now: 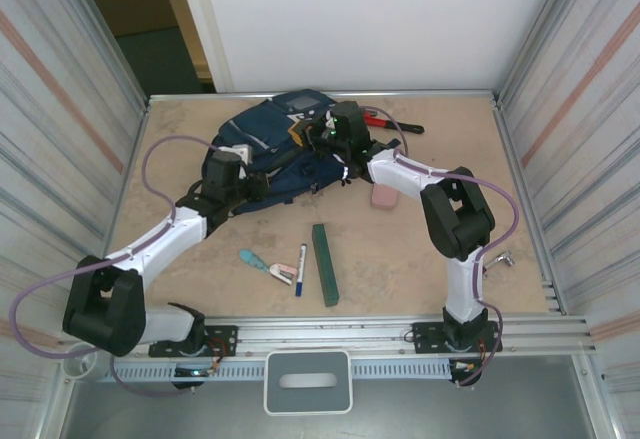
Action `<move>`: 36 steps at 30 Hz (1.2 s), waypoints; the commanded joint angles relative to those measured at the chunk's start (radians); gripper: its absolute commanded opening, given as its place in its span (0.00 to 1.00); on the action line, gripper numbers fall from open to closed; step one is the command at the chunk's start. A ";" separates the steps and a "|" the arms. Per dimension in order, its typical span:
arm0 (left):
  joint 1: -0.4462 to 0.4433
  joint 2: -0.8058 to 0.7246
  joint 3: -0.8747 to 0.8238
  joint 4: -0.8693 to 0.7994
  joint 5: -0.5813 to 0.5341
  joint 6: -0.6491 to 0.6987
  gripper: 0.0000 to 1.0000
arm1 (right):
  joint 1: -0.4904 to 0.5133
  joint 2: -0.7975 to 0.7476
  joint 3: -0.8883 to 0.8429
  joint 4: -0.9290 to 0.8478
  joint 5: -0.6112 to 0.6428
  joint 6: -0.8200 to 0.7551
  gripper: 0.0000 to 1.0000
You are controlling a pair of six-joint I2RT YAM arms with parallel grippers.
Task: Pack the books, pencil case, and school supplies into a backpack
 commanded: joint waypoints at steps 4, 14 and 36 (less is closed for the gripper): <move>0.042 -0.027 -0.029 -0.010 0.065 0.003 0.17 | -0.017 -0.047 0.101 0.121 -0.008 -0.004 0.00; 0.065 -0.003 -0.017 0.028 0.149 0.053 0.09 | -0.010 -0.035 0.108 0.124 -0.019 -0.003 0.00; 0.152 -0.096 -0.062 0.011 0.251 0.154 0.00 | -0.076 -0.013 0.052 -0.100 -0.228 -0.244 0.00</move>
